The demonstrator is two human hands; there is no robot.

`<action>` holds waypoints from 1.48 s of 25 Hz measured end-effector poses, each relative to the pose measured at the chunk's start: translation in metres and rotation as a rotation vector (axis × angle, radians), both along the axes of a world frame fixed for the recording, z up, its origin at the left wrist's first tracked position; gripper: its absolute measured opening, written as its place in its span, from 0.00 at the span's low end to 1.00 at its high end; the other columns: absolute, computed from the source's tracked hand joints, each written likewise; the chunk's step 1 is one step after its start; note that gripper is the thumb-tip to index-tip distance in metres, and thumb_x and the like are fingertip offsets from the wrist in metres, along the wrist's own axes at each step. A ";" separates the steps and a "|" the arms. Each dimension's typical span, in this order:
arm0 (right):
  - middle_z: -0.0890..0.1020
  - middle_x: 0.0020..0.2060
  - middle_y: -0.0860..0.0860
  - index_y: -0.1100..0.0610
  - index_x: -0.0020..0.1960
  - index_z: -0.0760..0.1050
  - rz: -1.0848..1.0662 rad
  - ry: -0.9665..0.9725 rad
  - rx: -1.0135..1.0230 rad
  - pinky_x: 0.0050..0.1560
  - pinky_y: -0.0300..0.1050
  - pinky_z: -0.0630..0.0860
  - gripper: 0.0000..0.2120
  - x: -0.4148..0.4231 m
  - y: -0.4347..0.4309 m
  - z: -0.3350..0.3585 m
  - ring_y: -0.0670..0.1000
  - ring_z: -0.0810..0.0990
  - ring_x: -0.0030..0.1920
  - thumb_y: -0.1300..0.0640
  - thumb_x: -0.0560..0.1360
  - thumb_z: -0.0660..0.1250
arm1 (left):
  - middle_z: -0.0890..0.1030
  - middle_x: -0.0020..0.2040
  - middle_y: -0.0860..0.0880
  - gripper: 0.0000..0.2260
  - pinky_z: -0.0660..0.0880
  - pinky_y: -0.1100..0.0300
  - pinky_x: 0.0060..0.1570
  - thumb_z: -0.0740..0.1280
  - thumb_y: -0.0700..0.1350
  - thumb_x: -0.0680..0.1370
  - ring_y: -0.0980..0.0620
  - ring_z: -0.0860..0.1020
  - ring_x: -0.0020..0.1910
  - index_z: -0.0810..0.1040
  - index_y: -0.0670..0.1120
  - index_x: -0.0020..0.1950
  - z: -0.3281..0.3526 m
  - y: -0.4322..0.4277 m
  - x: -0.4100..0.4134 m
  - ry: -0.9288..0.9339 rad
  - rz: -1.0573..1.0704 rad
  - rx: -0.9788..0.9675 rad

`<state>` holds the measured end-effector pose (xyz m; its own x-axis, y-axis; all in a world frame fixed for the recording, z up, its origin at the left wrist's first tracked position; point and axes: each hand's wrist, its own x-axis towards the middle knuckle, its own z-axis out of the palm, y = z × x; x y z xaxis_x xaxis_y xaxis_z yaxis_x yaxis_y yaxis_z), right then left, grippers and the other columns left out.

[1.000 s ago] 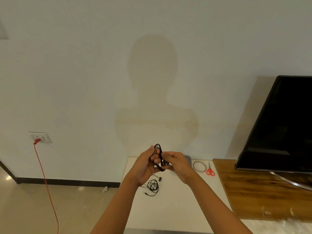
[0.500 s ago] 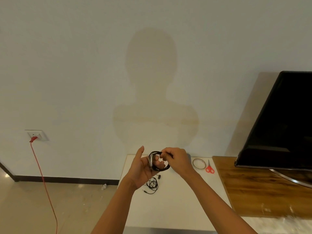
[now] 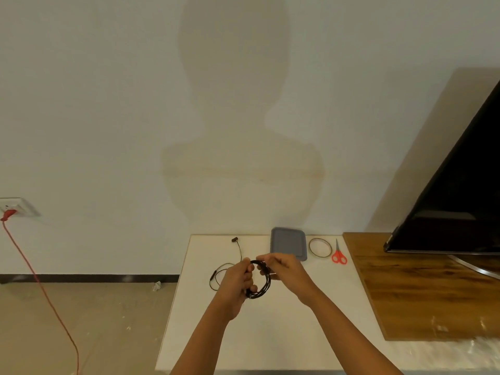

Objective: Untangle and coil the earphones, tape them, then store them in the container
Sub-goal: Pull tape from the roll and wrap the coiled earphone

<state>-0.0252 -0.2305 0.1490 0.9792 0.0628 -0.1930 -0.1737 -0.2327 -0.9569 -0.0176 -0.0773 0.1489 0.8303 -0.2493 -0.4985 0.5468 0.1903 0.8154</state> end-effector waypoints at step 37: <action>0.80 0.36 0.51 0.62 0.48 0.77 -0.089 -0.006 0.163 0.45 0.38 0.71 0.05 -0.008 -0.009 0.054 0.45 0.77 0.35 0.65 0.75 0.63 | 0.75 0.35 0.50 0.22 0.66 0.60 0.37 0.65 0.62 0.74 0.52 0.67 0.32 0.79 0.43 0.41 0.045 -0.004 -0.005 -0.234 0.109 0.324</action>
<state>-0.0330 -0.2391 0.2032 0.9834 0.0063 -0.1811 -0.1804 -0.0586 -0.9818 -0.0230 -0.0813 0.1942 0.9432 -0.0146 -0.3318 0.3307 -0.0504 0.9424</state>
